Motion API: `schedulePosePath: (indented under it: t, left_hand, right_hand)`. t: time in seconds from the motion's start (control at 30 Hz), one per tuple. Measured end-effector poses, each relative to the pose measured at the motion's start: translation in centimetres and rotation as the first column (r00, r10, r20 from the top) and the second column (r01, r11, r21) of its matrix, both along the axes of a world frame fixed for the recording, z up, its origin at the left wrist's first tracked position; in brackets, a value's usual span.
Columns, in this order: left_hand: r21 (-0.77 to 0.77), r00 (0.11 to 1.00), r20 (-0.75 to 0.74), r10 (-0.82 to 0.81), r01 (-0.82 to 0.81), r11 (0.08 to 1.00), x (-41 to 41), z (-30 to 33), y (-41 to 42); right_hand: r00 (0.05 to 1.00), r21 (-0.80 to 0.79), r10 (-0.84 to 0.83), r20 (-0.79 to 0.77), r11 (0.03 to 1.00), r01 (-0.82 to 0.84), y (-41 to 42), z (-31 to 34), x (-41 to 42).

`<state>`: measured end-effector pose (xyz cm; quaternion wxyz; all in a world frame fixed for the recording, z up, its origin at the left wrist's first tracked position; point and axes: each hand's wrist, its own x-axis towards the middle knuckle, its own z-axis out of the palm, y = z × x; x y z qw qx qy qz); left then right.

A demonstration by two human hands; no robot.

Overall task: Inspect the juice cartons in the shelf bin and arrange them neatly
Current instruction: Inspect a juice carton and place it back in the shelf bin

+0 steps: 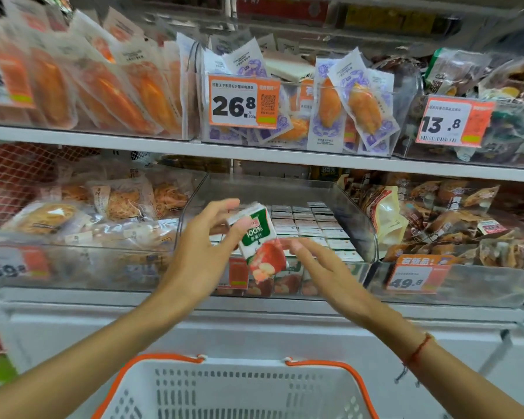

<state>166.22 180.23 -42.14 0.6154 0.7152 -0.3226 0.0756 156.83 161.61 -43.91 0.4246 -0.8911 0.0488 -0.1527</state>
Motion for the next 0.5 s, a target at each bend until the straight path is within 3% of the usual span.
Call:
schedulePosePath:
  t: [0.07, 0.17, 0.37, 0.5]
  left_hand:
    - [-0.038, 0.991, -0.130, -0.037, 0.033, 0.999, -2.1, -1.1, 1.2]
    - [-0.123, 0.953, -0.274, -0.127, 0.097, 0.988, -4.4, -2.4, 2.3]
    - [-0.045, 0.896, -0.421, -0.143, 0.136, 0.990, -5.7, -3.9, 3.2]
    - [0.004, 0.848, -0.482, -0.222, 0.255, 0.967, -5.0, -4.2, 3.9]
  right_hand:
    - [0.996, 0.165, 0.084, -0.038, 0.983, -0.077, 2.5, -0.2, -1.7]
    - [0.986, 0.287, 0.167, -0.010, 0.945, -0.157, 4.6, -0.8, -3.2]
    - [0.989, 0.376, 0.149, 0.009, 0.916, -0.142, 5.6, -2.8, -4.0]
    - [0.992, 0.409, 0.124, -0.003, 0.906, -0.112, 5.5, -3.6, -4.4]
